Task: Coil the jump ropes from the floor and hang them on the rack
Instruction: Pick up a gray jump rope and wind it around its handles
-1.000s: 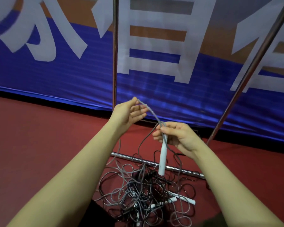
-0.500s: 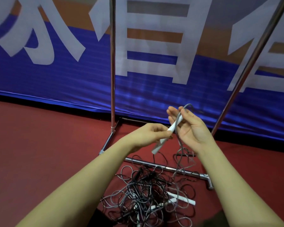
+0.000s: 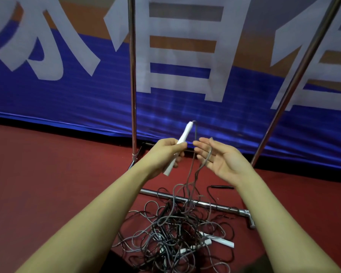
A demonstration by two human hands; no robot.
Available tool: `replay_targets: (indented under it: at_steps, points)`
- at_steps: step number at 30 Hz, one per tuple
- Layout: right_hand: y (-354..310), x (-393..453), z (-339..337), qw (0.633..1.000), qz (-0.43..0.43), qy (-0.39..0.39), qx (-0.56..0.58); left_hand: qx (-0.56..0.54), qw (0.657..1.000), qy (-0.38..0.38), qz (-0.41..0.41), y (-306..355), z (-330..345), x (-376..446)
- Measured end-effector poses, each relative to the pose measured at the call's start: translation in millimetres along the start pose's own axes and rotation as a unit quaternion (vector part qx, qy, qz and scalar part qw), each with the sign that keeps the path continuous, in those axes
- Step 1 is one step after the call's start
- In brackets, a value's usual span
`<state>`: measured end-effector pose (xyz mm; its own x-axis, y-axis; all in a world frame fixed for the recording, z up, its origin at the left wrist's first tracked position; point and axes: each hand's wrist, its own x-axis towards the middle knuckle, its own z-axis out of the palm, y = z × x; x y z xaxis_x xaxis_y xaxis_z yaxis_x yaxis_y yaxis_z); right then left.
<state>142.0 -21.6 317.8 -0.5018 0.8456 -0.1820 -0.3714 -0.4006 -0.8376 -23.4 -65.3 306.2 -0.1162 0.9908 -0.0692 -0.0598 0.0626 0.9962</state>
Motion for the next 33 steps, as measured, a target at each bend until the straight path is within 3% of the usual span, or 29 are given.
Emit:
replay_targets:
  at_steps: [5,11,15,19,22,28,30,33]
  points:
    - [-8.5,-4.1,8.7,0.989,-0.059,-0.033,0.131,-0.012,1.0,0.016,-0.022,-8.0,8.2,1.6]
    - [-10.9,1.2,7.9,0.963,-0.118,-0.005,0.241,-0.046,0.994,-0.102,-0.023,-11.2,12.2,-0.6]
    - [-9.3,7.8,-0.4,0.959,-0.135,0.013,0.247,-0.015,0.992,-0.125,-0.025,-11.9,15.8,-3.3]
    - [-4.4,11.9,-10.6,0.983,-0.097,0.029,0.153,-0.049,0.995,-0.088,-0.003,-5.8,11.9,1.4]
    - [3.2,10.5,-13.9,0.998,-0.051,0.018,-0.039,-0.138,0.989,-0.051,0.009,2.4,7.7,3.9]
    - [17.5,1.0,-8.2,0.946,0.04,-0.108,-0.302,-0.225,0.973,0.049,0.027,9.5,-5.8,10.0]
    - [18.9,-0.8,-6.0,0.938,0.042,-0.118,-0.323,-0.24,0.968,0.069,0.033,9.3,-10.0,11.4]
    - [15.4,-1.2,-2.6,0.962,0.016,-0.101,-0.254,-0.226,0.972,0.065,0.014,7.5,-13.8,11.9]
